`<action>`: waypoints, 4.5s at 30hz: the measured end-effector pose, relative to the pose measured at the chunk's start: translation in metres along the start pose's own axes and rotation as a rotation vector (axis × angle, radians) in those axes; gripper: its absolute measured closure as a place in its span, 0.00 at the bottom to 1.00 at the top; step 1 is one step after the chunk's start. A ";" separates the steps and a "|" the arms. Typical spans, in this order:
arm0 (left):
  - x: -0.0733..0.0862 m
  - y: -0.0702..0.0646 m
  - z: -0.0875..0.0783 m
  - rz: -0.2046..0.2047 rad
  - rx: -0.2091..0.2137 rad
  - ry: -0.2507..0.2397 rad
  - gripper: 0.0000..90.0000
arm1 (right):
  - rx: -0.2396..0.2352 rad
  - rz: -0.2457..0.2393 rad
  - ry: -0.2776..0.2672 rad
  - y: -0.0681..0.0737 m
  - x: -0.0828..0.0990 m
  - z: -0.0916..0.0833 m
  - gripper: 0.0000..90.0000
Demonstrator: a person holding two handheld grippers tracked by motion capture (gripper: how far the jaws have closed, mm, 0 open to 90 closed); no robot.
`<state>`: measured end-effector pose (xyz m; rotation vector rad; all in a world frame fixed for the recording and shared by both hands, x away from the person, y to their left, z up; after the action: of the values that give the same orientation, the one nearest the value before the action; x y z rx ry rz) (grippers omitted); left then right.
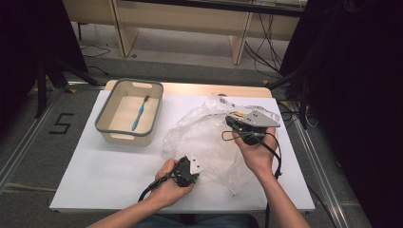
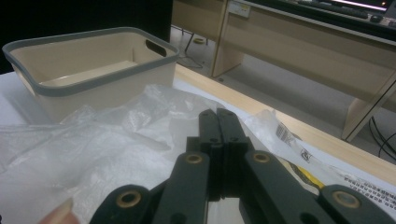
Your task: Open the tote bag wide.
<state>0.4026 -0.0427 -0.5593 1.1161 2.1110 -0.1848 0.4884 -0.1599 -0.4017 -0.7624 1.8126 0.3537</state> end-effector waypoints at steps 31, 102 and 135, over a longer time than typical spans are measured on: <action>-0.012 0.015 -0.077 -0.014 0.079 -0.142 0.35 | 0.005 0.012 -0.012 -0.002 -0.002 -0.002 1.00; 0.014 0.185 -0.136 -0.301 -0.212 -0.237 0.26 | 0.001 0.022 -0.006 0.000 0.000 0.000 1.00; 0.021 0.226 -0.101 -0.375 -0.262 -0.133 0.26 | -0.008 0.024 -0.001 0.002 0.002 0.001 1.00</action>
<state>0.5140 0.1535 -0.4552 0.5366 2.1336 -0.1469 0.4879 -0.1586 -0.4041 -0.7462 1.8214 0.3769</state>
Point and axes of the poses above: each handheld gripper's, and its own axes: z roughly forward along the jaws, x roughly out of its underside, y roughly to its left, the point moved 10 cm from there along z, roughly forward along the jaws, and after that the axes turned 4 degrees about -x, right-handed, at the moved point
